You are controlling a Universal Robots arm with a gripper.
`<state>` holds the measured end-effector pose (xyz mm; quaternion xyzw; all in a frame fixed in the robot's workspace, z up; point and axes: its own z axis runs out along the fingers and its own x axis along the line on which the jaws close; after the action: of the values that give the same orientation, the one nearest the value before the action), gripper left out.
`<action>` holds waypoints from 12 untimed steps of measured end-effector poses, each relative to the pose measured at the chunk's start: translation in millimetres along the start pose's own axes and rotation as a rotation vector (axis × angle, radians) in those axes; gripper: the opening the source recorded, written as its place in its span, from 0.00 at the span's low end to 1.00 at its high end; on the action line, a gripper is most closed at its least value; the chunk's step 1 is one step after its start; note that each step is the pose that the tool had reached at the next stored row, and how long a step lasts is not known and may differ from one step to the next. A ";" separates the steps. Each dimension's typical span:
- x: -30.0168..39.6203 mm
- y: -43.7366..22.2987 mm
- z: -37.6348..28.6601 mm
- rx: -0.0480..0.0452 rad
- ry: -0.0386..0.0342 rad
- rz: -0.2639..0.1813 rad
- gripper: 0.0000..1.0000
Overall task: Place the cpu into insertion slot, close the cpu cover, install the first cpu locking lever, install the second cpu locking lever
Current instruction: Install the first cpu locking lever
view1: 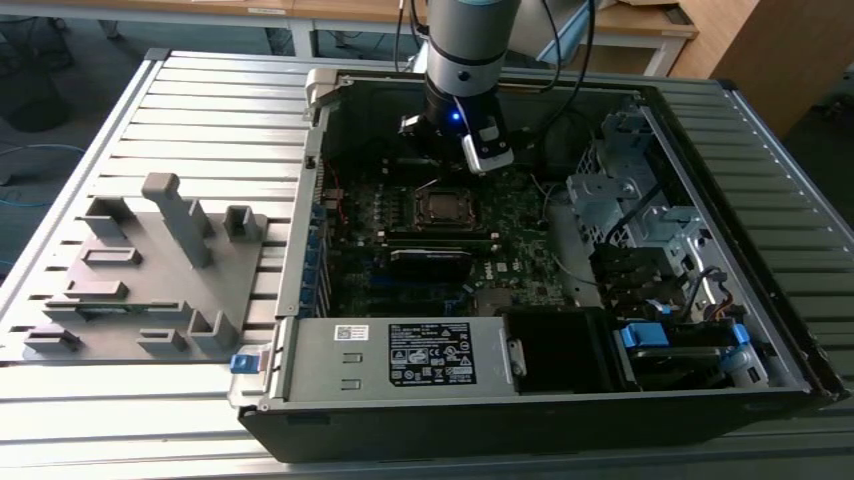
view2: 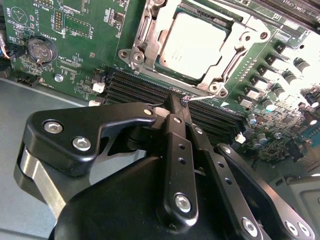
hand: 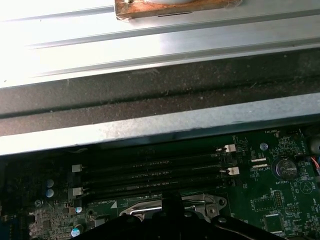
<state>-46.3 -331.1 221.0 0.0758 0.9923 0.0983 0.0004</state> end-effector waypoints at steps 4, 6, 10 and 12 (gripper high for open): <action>0.0 -0.1 0.7 -0.0002 -0.0001 0.000 0.10; 0.0 -0.3 1.3 0.0000 0.0000 0.000 0.10; 0.0 -0.4 2.2 -0.0002 0.0000 0.000 0.10; 0.0 -0.5 2.6 -0.0002 -0.0001 0.000 0.10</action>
<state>-46.2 -331.1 218.4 0.0758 0.9923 0.0984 0.0004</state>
